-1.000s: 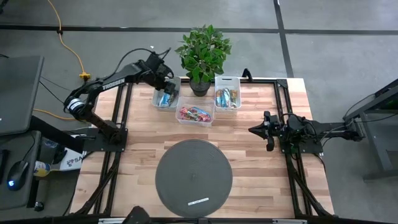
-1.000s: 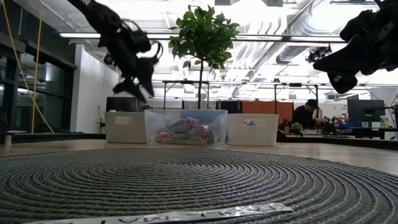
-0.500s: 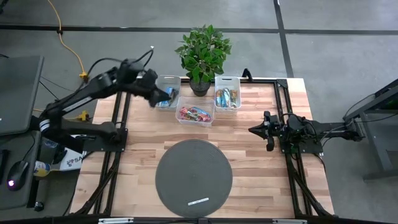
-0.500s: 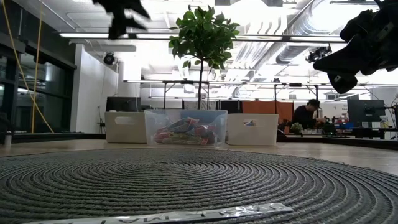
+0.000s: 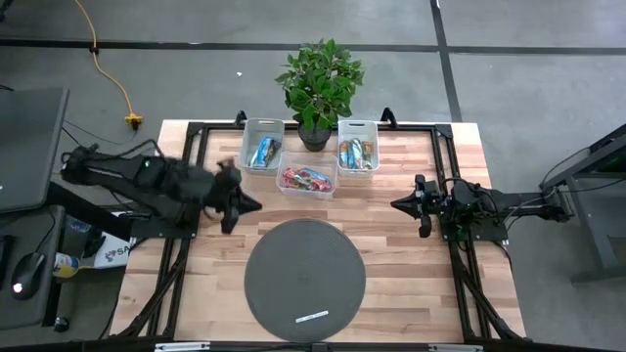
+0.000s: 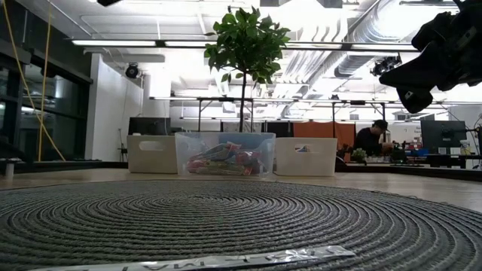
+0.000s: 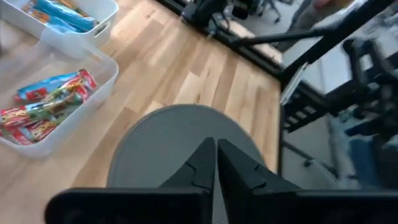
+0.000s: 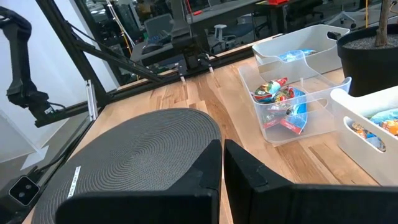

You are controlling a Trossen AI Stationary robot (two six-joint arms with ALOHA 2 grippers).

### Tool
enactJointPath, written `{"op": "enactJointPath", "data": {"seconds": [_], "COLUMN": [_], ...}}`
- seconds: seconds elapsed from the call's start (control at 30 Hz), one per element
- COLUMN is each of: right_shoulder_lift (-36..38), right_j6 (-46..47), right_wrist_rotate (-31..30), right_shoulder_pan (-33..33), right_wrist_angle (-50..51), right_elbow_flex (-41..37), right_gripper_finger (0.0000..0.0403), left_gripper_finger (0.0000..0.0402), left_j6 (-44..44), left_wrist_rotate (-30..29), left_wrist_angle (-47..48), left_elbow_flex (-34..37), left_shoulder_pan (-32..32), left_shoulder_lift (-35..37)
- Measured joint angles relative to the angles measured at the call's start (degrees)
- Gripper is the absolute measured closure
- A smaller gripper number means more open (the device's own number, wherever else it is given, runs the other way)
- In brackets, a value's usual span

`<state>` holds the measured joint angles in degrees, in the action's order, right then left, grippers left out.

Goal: Pick and place Granola Bars by type
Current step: Return to Home Position

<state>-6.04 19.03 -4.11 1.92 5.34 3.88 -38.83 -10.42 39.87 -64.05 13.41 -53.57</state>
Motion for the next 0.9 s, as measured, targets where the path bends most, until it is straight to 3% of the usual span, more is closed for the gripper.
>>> {"op": "enactJointPath", "data": {"seconds": [0.17,0.23,0.47,0.7,0.9], "right_shoulder_lift": [0.00,0.00,0.00,0.00,0.00], "right_j6": [0.00,0.00,0.00,0.00,0.00], "right_wrist_rotate": [-0.01,-0.01,-0.01,0.00,0.00], "right_shoulder_pan": [-0.01,0.00,0.01,0.01,0.00], "right_wrist_angle": [-0.02,0.00,0.00,0.00,0.00], "right_elbow_flex": [0.00,0.00,0.00,0.00,0.00], "right_gripper_finger": [0.0403,0.0402,0.0402,0.0402,0.0402], "left_gripper_finger": [0.0396,0.0399,0.0401,0.0401,0.0401], "left_j6": [-0.75,0.68,2.27,9.52,15.57], "left_wrist_rotate": [-14.52,-17.17,-14.84,-10.60,-9.34], "left_wrist_angle": [-3.05,-5.63,-24.36,-45.07,-49.02], "left_elbow_flex": [2.80,5.26,20.24,33.05,39.42], "left_shoulder_pan": [10.50,13.20,15.11,15.12,15.08], "left_shoulder_lift": [-0.31,0.61,8.95,18.53,26.36]}}
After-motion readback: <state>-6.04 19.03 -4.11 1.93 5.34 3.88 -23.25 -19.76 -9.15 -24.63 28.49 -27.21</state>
